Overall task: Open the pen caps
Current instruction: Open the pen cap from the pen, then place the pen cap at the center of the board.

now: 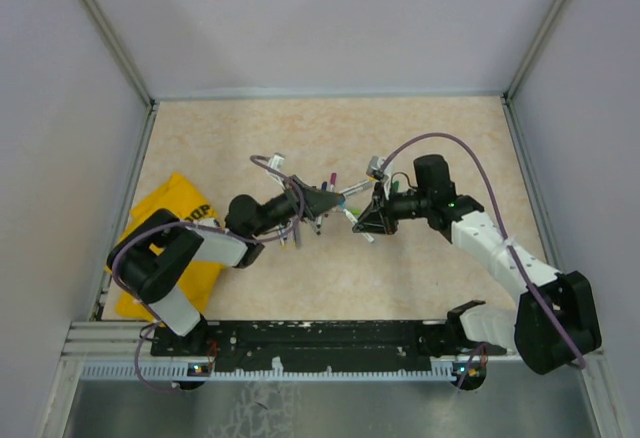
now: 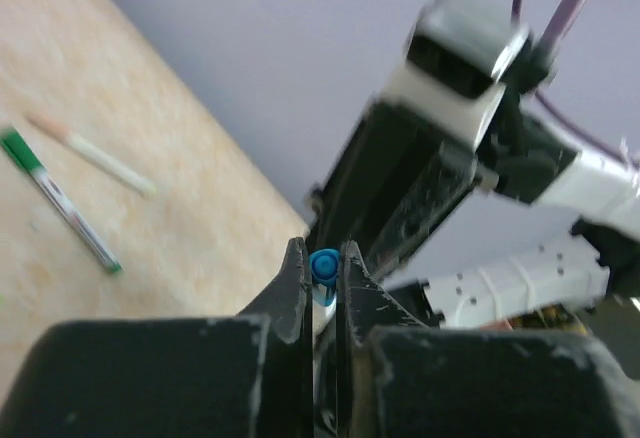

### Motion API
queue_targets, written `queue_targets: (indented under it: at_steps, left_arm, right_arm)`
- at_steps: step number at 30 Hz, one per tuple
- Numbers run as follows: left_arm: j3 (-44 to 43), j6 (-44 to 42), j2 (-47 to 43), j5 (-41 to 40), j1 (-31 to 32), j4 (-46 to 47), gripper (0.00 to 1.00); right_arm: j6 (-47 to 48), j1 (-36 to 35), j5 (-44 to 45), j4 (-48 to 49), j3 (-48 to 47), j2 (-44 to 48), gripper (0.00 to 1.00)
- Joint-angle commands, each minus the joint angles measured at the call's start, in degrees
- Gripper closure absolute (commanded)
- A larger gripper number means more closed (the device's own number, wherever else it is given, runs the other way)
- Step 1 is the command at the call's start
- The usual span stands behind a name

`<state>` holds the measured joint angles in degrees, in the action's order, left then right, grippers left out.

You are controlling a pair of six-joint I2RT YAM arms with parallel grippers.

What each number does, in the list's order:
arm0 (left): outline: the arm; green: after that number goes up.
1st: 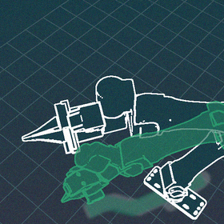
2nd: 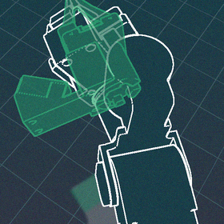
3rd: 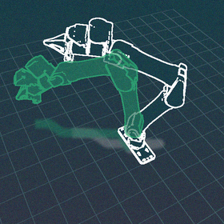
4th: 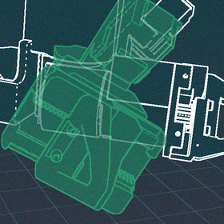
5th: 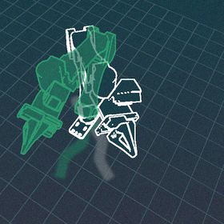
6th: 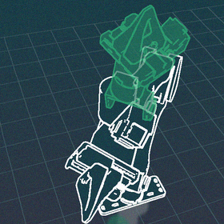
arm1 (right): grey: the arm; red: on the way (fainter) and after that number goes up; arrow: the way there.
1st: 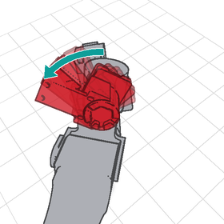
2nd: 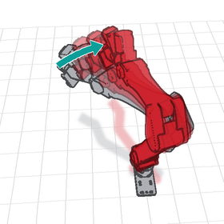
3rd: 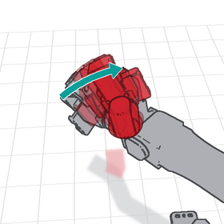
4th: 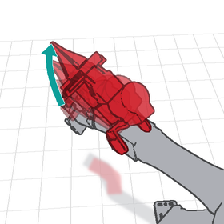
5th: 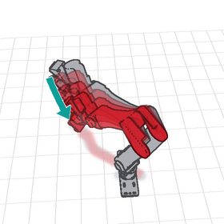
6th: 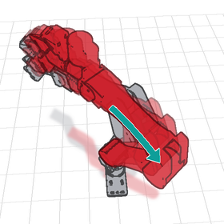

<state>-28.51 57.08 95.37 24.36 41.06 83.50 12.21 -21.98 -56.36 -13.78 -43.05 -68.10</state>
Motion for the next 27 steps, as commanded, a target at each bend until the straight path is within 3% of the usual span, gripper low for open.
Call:
queue_targets:
  at_steps: [1,5,9,16,21,27]
  left_arm:
    - [-6.37,2.79,-0.83,-3.86,-10.47,2.41,1.0]
    - [-10.37,2.25,-2.0,-4.05,-13.77,-2.33,1.0]
    - [-12.4,2.44,-2.42,-3.17,-14.31,-6.47,1.0]
    - [-19.92,0.83,3.84,-1.45,-9.34,-20.66,1.0]
    - [-35.92,-1.48,14.65,-1.09,-2.26,-36.05,1.0]
    - [-61.16,-5.35,28.24,-11.34,4.27,-65.78,1.0]
  right_arm:
    - [0.52,-0.61,-2.73,-3.37,-1.4,-0.17,1.0]
    - [0.43,-0.61,-1.82,-3.85,-1.76,-0.7,1.0]
    - [0.02,1.36,6.9,-4.33,-2.93,-0.2,1.0]
    - [8.61,18.17,25.36,-12.47,-6.35,2.93,1.0]
    - [12.75,26.94,33.66,-15.83,-7.18,-0.93,1.0]
    - [12.25,30.4,39.57,-15.25,-7.51,-5.84,1.0]
